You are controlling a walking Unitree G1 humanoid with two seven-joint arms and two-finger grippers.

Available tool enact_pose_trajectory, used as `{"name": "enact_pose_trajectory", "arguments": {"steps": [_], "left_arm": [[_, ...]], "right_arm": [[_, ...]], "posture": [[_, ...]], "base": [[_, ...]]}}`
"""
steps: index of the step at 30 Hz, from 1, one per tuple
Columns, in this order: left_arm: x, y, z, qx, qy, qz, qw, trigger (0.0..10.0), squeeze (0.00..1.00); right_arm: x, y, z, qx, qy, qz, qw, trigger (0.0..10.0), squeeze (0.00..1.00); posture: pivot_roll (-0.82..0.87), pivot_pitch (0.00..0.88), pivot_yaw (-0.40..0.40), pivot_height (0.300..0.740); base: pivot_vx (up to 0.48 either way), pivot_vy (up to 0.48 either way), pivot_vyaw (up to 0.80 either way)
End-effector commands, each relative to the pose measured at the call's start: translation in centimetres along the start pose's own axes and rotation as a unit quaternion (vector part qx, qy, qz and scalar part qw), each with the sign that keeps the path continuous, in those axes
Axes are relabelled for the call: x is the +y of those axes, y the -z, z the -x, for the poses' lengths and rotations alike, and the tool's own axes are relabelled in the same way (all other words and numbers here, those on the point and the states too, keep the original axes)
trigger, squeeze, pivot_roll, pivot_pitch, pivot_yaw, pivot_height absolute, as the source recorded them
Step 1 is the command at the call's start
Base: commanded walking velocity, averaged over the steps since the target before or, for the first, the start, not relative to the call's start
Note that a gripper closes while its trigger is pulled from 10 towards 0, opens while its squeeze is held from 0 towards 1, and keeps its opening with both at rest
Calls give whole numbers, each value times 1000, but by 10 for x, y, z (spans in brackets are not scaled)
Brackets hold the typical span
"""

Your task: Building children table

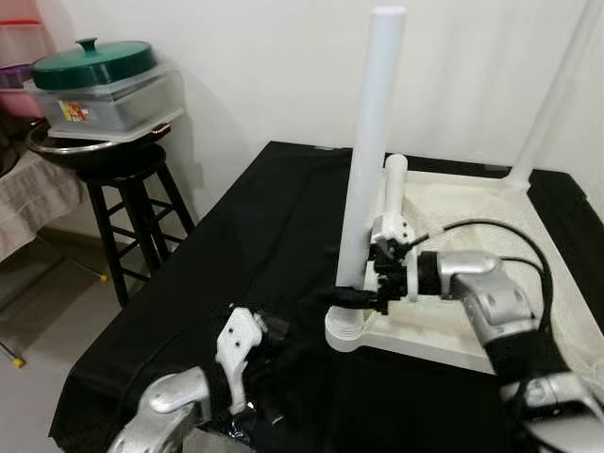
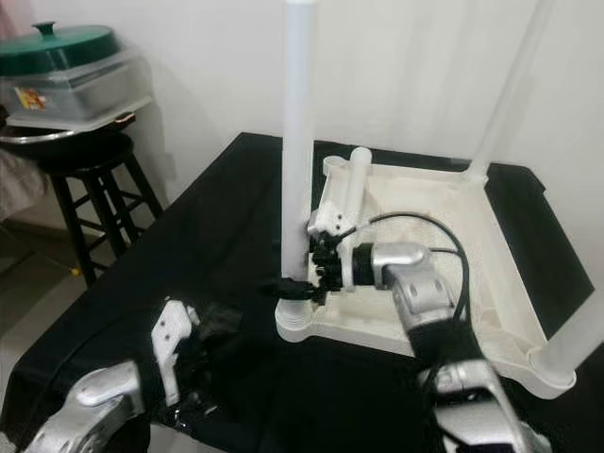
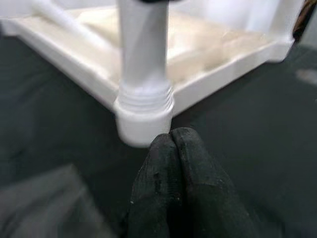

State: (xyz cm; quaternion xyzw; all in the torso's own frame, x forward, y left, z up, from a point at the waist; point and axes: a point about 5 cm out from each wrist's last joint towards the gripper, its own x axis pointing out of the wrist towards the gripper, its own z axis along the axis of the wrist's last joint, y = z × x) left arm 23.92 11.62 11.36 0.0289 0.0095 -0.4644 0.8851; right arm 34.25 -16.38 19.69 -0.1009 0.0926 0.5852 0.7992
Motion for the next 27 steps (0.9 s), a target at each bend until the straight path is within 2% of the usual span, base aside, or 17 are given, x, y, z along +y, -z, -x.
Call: {"name": "enact_pose_trajectory", "arguments": {"steps": [1, 2, 3, 7, 9, 11, 13, 17, 18, 19, 20, 21, 22, 23, 25, 26, 27], "left_arm": [[1, 1, 3, 6, -1, -11, 1000, 10000, 0], [1, 1, 3, 6, -1, -11, 1000, 10000, 0], [1, 1, 4, 7, -3, -12, 1000, 0, 0], [-1, 1, 11, -7, -28, -7, 1000, 0, 0], [-1, 1, 12, -11, -32, -8, 999, 0, 0], [-1, -1, 13, -17, -35, -12, 999, 0, 0], [-1, -5, 13, -37, -38, -18, 998, 0, 0], [-1, -7, 13, -45, -39, -18, 998, 0, 0], [-1, -8, 13, -46, -35, -22, 998, 2314, 0], [-2, -9, 14, -46, -33, -25, 998, 9412, 0], [-2, -9, 14, -46, -33, -25, 998, 9412, 0], [-2, -9, 14, -46, -31, -28, 998, 10000, 0], [-3, -10, 14, -45, -27, -31, 998, 10000, 0], [-3, -10, 14, -45, -27, -31, 998, 10000, 0], [-3, -12, 15, -45, -21, -44, 998, 10000, 0], [-4, -13, 16, -49, -17, -41, 998, 10000, 0], [-4, -14, 17, -51, -14, -38, 998, 10000, 0]], "right_arm": [[2, 3, -5, 0, -20, -4, 1000, 0, 0], [2, 3, -5, 0, -20, -4, 1000, 0, 0], [1, 5, -4, -1, -27, -7, 1000, 0, 0], [1, 44, 13, 39, -5, -52, 998, 0, 0], [1, 51, 17, 39, 3, -61, 997, 0, 0], [-5, 49, 20, 18, 45, -40, 998, 0, 0], [-7, 34, 23, -16, 74, -11, 997, 0, 0], [-5, 30, 24, -21, 78, -3, 997, 0, 0], [0, 29, 25, -27, 75, 0, 997, 0, 0], [6, 30, 25, -32, 71, 4, 997, 0, 0], [6, 30, 25, -32, 71, 4, 997, 0, 0], [12, 31, 24, -37, 69, 4, 997, 0, 0], [21, 34, 20, -37, 68, 0, 997, 0, 0], [21, 34, 20, -37, 68, 0, 997, 0, 0], [46, 46, 4, -9, 81, -2, 997, 0, 0], [55, 56, -18, 1, 215, -41, 976, 0, 0], [60, 62, -27, 12, 318, -71, 945, 0, 0]], "posture": [[35, 0, -22, 740], [35, 0, -22, 740], [35, 0, -22, 740], [38, 0, -18, 740], [34, 0, -13, 740], [30, 0, -9, 740], [17, 0, 2, 740], [17, 0, 2, 740], [8, 0, 8, 740], [2, 0, 13, 740], [2, 0, 13, 740], [1, 0, 13, 740], [-6, 0, 16, 740], [-6, 0, 16, 740], [-2, 0, 9, 740], [-2, 0, 7, 740], [-2, 0, 7, 740]], "base": [[0, 0, 0], [0, 0, 0], [0, 0, 0], [0, 0, 0], [0, 0, 0], [0, 0, 0], [0, 0, 0], [0, 0, 0], [0, 0, 0], [0, 0, 0], [0, 0, 0], [0, 0, 0], [0, 0, 0], [0, 0, 0], [0, 0, 0], [0, 0, 0], [0, 0, 0]]}}
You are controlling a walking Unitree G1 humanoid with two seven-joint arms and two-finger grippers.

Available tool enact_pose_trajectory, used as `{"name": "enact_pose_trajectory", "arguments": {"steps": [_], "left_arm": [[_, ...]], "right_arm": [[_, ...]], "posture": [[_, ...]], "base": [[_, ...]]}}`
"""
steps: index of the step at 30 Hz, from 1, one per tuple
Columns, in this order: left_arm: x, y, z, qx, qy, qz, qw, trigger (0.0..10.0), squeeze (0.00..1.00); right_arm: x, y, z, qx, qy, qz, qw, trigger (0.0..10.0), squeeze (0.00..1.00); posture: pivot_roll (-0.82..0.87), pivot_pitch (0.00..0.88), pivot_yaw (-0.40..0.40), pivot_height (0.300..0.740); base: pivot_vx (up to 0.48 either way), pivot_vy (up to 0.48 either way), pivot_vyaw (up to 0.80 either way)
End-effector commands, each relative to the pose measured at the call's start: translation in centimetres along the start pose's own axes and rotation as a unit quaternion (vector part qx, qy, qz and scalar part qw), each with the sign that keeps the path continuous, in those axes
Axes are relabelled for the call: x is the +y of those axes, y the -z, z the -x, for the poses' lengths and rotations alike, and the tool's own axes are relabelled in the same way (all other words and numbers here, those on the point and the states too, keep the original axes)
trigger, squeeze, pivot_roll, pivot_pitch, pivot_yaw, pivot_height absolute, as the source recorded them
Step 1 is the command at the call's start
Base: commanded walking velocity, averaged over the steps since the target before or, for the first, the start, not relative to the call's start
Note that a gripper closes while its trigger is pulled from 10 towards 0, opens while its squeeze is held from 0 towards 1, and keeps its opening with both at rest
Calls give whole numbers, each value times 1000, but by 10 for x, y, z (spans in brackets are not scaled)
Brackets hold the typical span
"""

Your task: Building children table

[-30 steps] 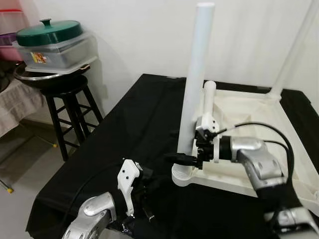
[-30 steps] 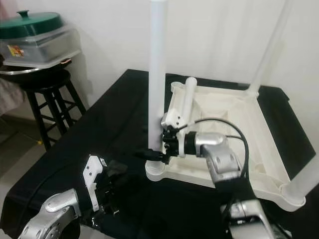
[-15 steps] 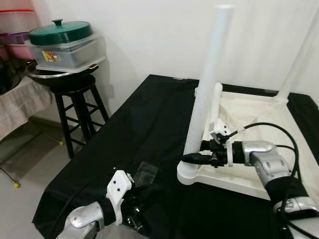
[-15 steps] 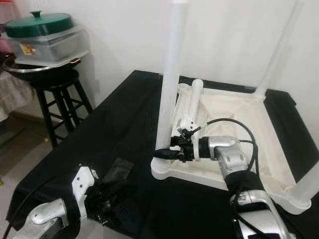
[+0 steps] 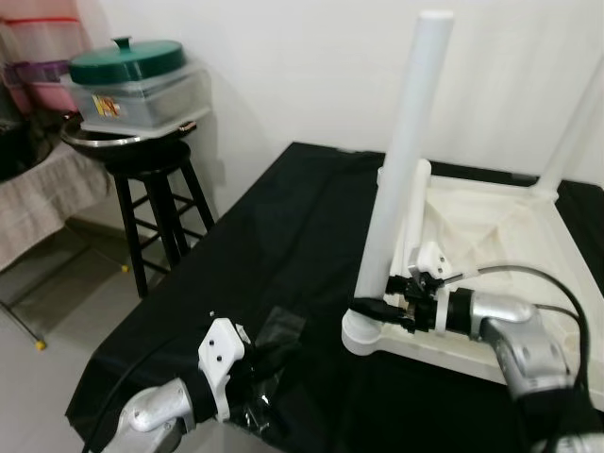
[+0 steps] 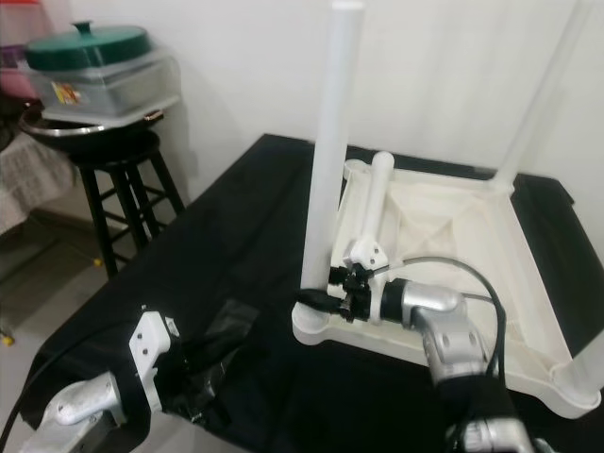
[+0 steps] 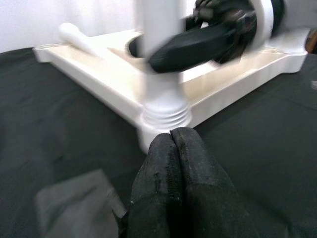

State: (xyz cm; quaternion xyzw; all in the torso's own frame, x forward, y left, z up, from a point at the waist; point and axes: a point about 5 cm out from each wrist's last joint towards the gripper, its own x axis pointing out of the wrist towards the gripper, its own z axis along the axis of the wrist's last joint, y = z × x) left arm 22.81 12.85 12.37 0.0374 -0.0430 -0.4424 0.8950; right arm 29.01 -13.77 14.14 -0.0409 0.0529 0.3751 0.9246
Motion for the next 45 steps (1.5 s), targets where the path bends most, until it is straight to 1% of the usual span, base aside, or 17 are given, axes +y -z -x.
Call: {"name": "enact_pose_trajectory", "arguments": {"steps": [1, 2, 4, 9, 12, 13, 14, 20, 21, 22, 23, 33, 34, 35, 36, 39, 45], "left_arm": [[-2, -5, -1, -10, 11, -6, 1000, 10000, 0], [-1, -8, -1, -19, 10, 4, 1000, 10000, 0], [0, -9, -2, -22, 8, 5, 1000, 10000, 0], [-1, -9, -6, -32, 9, 17, 999, 10000, 0], [-2, -6, -7, -30, 16, 33, 999, 10000, 0], [-2, -5, -8, -29, 18, 39, 999, 10000, 0], [-2, -5, -9, -28, 20, 41, 999, 10000, 0], [-2, -3, -11, -28, 22, 47, 998, 10000, 0], [-2, -3, -12, -28, 22, 50, 998, 10000, 0], [-2, -3, -12, -28, 22, 50, 998, 10000, 0], [-2, -3, -13, -28, 22, 51, 998, 10000, 0], [-8, -2, -14, -29, 25, 56, 998, 10000, 0], [-9, -2, -14, -29, 25, 57, 998, 10000, 0], [-9, -2, -14, -28, 25, 58, 998, 10000, 0], [-10, -2, -13, -28, 25, 58, 998, 10000, 0], [-11, -2, -13, -28, 25, 59, 998, 10000, 0], [-11, -1, -13, -27, 24, 61, 997, 10000, 0]], "right_arm": [[0, 14, -3, 65, 86, 6, 994, 0, 0], [42, 24, -6, 84, 142, -5, 986, 0, 0], [52, 22, -8, 83, 117, 25, 989, 0, 0], [31, 13, -9, 58, 142, -3, 988, 0, 0], [17, 10, -8, 65, 151, -17, 986, 1608, 0], [15, 5, -10, 59, 126, -17, 990, 10000, 145], [17, -3, -13, 50, 76, -11, 996, 10000, 1000], [22, -29, -12, 9, -72, 48, 996, 10000, 1000], [18, -38, -10, -2, -118, 79, 990, 10000, 322], [18, -38, -10, -2, -118, 79, 990, 10000, 322], [15, -43, -7, -5, -144, 99, 985, 10000, 0], [-27, -62, -24, 13, -245, 104, 964, 10000, 0], [-31, -65, -27, 11, -257, 93, 962, 6706, 0], [-34, -68, -29, 8, -269, 78, 960, 6706, 0], [-37, -69, -30, 8, -278, 67, 958, 2078, 0], [-41, -69, -30, 15, -298, 59, 952, 0, 0], [-47, -65, -25, 35, -325, 52, 943, 0, 0]], "posture": [[-2, 0, 7, 740], [-4, 0, 20, 740], [-8, 0, 24, 740], [-16, 0, 24, 740], [-16, 0, 26, 740], [-16, 0, 30, 740], [-16, 0, 30, 740], [-11, 0, 22, 740], [-8, 0, 19, 740], [-8, 0, 19, 740], [-8, 0, 19, 740], [37, 0, -20, 740], [41, 0, -21, 740], [44, 0, -23, 740], [49, 0, -26, 740], [52, 0, -28, 740], [52, 0, -28, 740]], "base": [[0, 0, 0], [0, 0, 0], [0, 0, 0], [0, 0, 0], [0, 0, 0], [0, 0, 0], [0, 0, 0], [0, 0, 0], [0, 0, 0], [0, 0, 0], [0, 0, 0], [0, 0, 0], [0, 0, 0], [0, 0, 0], [0, 0, 0], [0, 0, 0], [0, 0, 0]]}}
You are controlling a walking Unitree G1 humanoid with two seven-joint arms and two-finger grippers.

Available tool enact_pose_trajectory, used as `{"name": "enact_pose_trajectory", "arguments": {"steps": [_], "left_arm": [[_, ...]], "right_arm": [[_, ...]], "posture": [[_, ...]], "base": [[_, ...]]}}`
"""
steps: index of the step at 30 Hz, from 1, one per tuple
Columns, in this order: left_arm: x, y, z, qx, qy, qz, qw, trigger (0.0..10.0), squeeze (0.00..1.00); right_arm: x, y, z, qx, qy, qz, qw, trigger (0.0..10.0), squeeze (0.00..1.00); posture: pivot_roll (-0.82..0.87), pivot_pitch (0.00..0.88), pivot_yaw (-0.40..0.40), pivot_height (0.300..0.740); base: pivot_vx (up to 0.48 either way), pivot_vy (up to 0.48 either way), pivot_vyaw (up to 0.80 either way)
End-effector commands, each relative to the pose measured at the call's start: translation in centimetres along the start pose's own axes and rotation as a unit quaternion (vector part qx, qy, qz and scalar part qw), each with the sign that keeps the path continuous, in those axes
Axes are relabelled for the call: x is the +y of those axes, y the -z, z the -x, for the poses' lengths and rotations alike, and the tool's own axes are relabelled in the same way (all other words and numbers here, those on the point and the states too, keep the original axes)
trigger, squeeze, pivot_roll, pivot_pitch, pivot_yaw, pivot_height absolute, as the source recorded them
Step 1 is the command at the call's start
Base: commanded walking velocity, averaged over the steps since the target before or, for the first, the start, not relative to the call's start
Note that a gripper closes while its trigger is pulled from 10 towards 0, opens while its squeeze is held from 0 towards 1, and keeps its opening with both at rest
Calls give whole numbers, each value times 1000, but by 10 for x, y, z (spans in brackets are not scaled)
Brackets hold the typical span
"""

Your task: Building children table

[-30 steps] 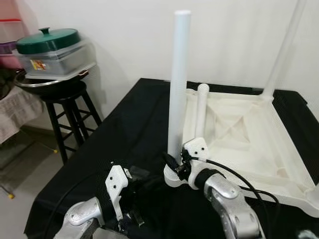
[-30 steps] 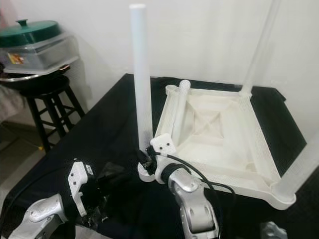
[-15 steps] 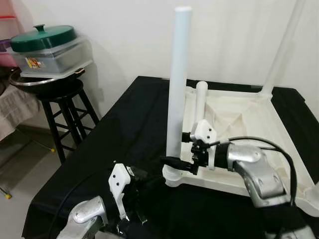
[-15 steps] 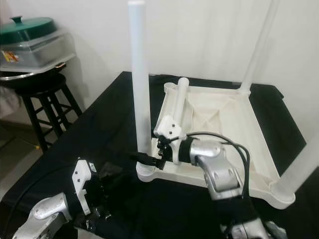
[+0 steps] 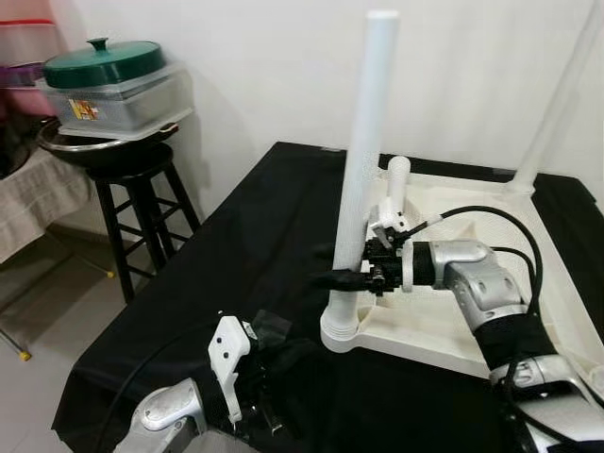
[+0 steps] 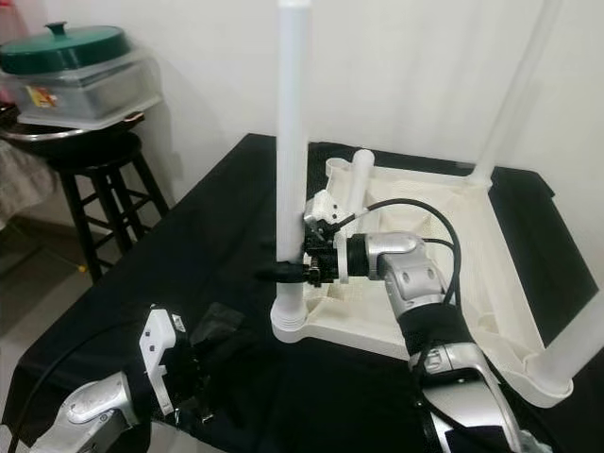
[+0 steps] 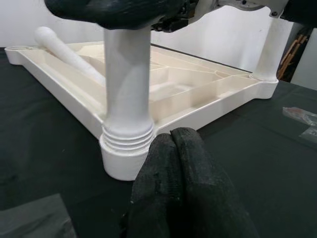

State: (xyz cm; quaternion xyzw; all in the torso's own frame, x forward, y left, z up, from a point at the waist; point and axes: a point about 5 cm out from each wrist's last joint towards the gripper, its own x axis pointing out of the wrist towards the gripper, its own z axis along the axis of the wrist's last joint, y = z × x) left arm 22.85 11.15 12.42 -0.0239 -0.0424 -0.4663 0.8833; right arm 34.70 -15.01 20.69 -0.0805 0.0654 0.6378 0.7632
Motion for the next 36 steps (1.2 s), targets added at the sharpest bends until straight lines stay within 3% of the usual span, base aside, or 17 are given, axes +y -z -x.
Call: {"name": "enact_pose_trajectory", "arguments": {"steps": [1, 9, 14, 15, 16, 18, 19, 21, 24, 25, 26, 27, 29, 30, 31, 35, 36], "left_arm": [[-2, 1, 1, 1, 0, 6, 1000, 10000, 0], [-2, 1, 0, 0, 1, 11, 1000, 10000, 0], [-1, -1, 3, -1, -1, 13, 1000, 10000, 0], [0, -2, 3, -2, -2, 13, 1000, 10000, 0], [2, -2, 3, -1, -1, 14, 1000, 10000, 0], [2, -2, 3, -1, -1, 14, 1000, 10000, 0], [3, -2, 3, -1, 0, 15, 1000, 10000, 0], [5, -2, 2, -2, 0, 18, 1000, 10000, 0], [7, -1, -1, -2, 1, 23, 1000, 10000, 0], [7, -2, -1, -4, -2, 22, 1000, 10000, 0], [8, -2, -2, -4, -4, 22, 1000, 10000, 0], [8, -2, -2, -6, -8, 21, 1000, 10000, 0], [8, -2, -2, -6, -10, 20, 1000, 10000, 0], [8, -2, -3, -6, -11, 20, 1000, 10000, 0], [8, -2, -3, -6, -11, 20, 1000, 10000, 0], [9, -1, -4, -7, -10, 22, 1000, 10000, 0], [9, -1, -4, -7, -8, 24, 1000, 10000, 0]], "right_arm": [[2, 4, -1, 13, -29, -4, 999, 0, 0], [5, 27, 3, 37, 21, 10, 999, 0, 0], [21, 53, -33, 63, 174, -25, 982, 0, 0], [33, 60, -54, 31, 321, -84, 943, 0, 0], [59, 68, -76, 26, 367, -127, 921, 0, 0], [59, 68, -76, 26, 367, -127, 921, 0, 0], [77, 70, -87, 19, 388, -154, 909, 0, 0], [76, 68, -84, 8, 415, -171, 894, 0, 0], [54, 63, -68, 9, 428, -156, 890, 0, 0], [51, 63, -66, 15, 424, -153, 893, 10000, 0], [50, 63, -65, 20, 424, -154, 893, 10000, 0], [49, 61, -65, 17, 403, -152, 902, 10000, 804], [51, 58, -65, 16, 395, -153, 906, 10000, 804], [52, 52, -65, 7, 371, -148, 917, 10000, 1000], [52, 52, -65, 7, 371, -148, 917, 10000, 1000], [52, 23, -55, -22, 262, -60, 963, 10000, 1000], [50, 19, -49, -20, 223, -26, 974, 10000, 0]], "posture": [[47, 0, -27, 740], [36, 0, -23, 740], [15, 0, -23, 740], [11, 0, -9, 740], [-14, 0, 10, 740], [-14, 0, 10, 740], [-14, 0, 10, 740], [-29, 0, 25, 740], [-12, 0, 1, 740], [-10, 0, 0, 740], [-9, 0, 0, 740], [-7, 0, -2, 740], [-7, 0, -2, 740], [-6, 0, -5, 740], [-6, 0, -5, 740], [-5, 0, -5, 740], [-5, 0, -6, 740]], "base": [[0, 0, 0], [0, 0, 0], [0, 0, 0], [0, 0, 0], [0, 0, 0], [0, 0, 0], [0, 0, 0], [0, 0, 0], [0, 0, 0], [0, 0, 0], [0, 0, 0], [0, 0, 0], [0, 0, 0], [0, 0, 0], [0, 0, 0], [0, 0, 0], [0, 0, 0]]}}
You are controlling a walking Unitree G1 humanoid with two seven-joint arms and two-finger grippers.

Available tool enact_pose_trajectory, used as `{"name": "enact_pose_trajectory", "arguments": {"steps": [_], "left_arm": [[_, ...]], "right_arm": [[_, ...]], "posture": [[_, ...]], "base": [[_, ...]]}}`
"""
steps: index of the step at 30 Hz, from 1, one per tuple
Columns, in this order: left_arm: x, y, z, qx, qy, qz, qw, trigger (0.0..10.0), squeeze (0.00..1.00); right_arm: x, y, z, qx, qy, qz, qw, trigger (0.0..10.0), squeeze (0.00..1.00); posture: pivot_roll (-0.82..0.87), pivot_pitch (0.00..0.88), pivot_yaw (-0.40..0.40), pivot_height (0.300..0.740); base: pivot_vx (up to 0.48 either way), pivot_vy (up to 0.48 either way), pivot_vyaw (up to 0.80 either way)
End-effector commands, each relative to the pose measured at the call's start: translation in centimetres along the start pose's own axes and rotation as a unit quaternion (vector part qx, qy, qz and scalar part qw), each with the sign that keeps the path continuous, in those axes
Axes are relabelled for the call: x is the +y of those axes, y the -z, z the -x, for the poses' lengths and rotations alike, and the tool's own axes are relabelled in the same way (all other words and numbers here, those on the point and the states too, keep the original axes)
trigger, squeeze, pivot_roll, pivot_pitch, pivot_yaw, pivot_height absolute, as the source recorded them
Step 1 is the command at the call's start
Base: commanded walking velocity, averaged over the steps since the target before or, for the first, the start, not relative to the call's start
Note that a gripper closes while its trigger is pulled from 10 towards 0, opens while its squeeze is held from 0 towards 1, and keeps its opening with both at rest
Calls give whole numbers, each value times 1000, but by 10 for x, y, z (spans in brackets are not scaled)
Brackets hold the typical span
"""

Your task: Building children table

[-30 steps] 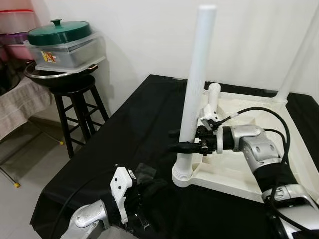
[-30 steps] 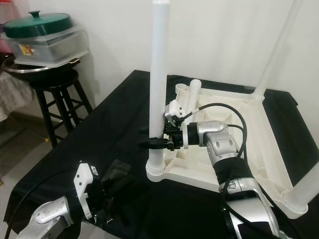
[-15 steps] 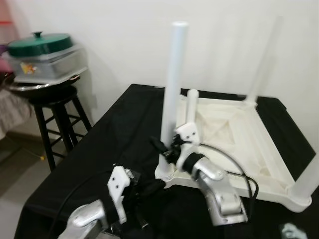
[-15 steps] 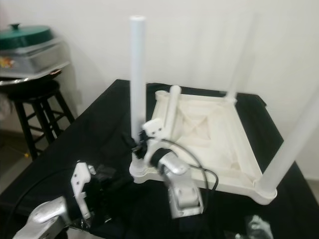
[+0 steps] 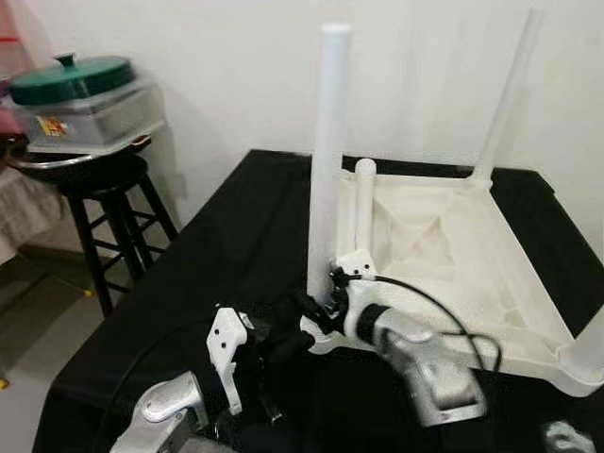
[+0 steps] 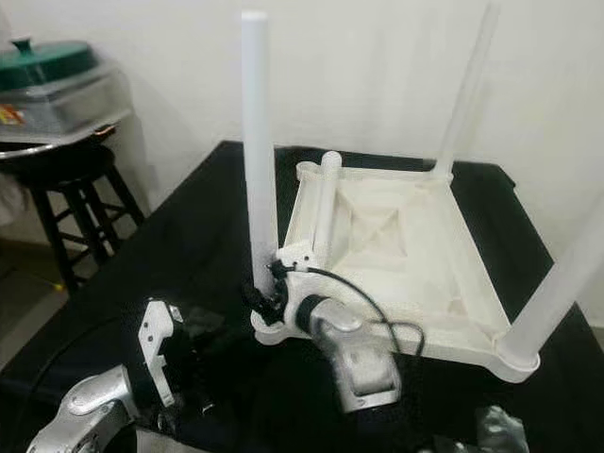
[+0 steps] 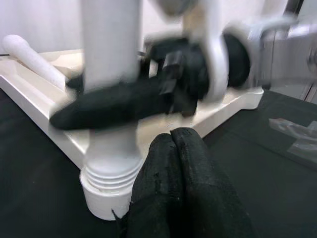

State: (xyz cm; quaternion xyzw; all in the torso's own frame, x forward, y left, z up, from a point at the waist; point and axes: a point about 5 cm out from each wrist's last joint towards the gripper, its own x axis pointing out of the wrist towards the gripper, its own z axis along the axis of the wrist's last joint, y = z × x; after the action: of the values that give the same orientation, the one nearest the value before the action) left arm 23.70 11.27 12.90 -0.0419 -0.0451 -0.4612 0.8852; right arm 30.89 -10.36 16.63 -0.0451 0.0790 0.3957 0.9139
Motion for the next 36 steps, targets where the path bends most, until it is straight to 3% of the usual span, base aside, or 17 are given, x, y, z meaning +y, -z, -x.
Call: {"name": "enact_pose_trajectory", "arguments": {"steps": [1, 4, 6, 11, 17, 18, 19, 28, 31, 34, 36], "left_arm": [[1, 3, 0, 4, -1, 11, 1000, 10000, 0], [1, 3, 0, 3, 0, 12, 1000, 10000, 0], [0, 3, -1, 1, 0, 14, 1000, 10000, 0], [-2, 3, -1, -1, -1, 15, 1000, 10000, 0], [-7, 2, 1, -3, -1, 17, 1000, 10000, 0], [-8, 2, 1, -3, -1, 17, 1000, 10000, 0], [-11, 2, 3, -2, -1, 17, 1000, 10000, 0], [-13, 1, 5, -3, -4, 18, 1000, 10000, 0], [-15, 0, 4, -4, -4, 20, 1000, 10000, 0], [-16, 1, 3, -6, -4, 23, 1000, 10000, 0], [-16, 1, 3, -6, -5, 23, 1000, 10000, 0]], "right_arm": [[2, -14, 3, -25, -87, 54, 994, 10000, 0], [-4, -15, 6, -19, -120, 66, 990, 10000, 0], [-21, -16, 8, 1, -188, 83, 979, 10000, 0], [-37, -18, 1, 4, -190, 85, 978, 10000, 0], [-46, -25, 2, -1, -251, 62, 966, 10000, 0], [-49, -27, 2, -5, -264, 54, 963, 706, 0], [-53, -29, 2, -13, -278, 43, 960, 0, 0], [-60, -29, 1, -16, -292, 37, 956, 0, 0], [-60, -18, 5, -6, -264, 53, 963, 0, 0], [-57, 6, 10, 29, -179, 70, 981, 0, 0], [-54, 12, 12, 36, -159, 73, 984, 0, 0]], "posture": [[-5, 0, -6, 740], [0, 0, -12, 740], [14, 0, -26, 740], [30, 0, -37, 740], [53, 0, -46, 740], [58, 0, -47, 740], [66, 0, -51, 740], [67, 0, -52, 740], [57, 0, -54, 740], [45, 0, -67, 740], [45, 0, -67, 740]], "base": [[0, 0, 0], [0, 0, 0], [0, 0, 0], [0, 0, 0], [0, 0, 0], [0, 0, 0], [0, 0, 0], [0, 0, 0], [0, 0, 0], [0, 0, 0], [0, 0, 0]]}}
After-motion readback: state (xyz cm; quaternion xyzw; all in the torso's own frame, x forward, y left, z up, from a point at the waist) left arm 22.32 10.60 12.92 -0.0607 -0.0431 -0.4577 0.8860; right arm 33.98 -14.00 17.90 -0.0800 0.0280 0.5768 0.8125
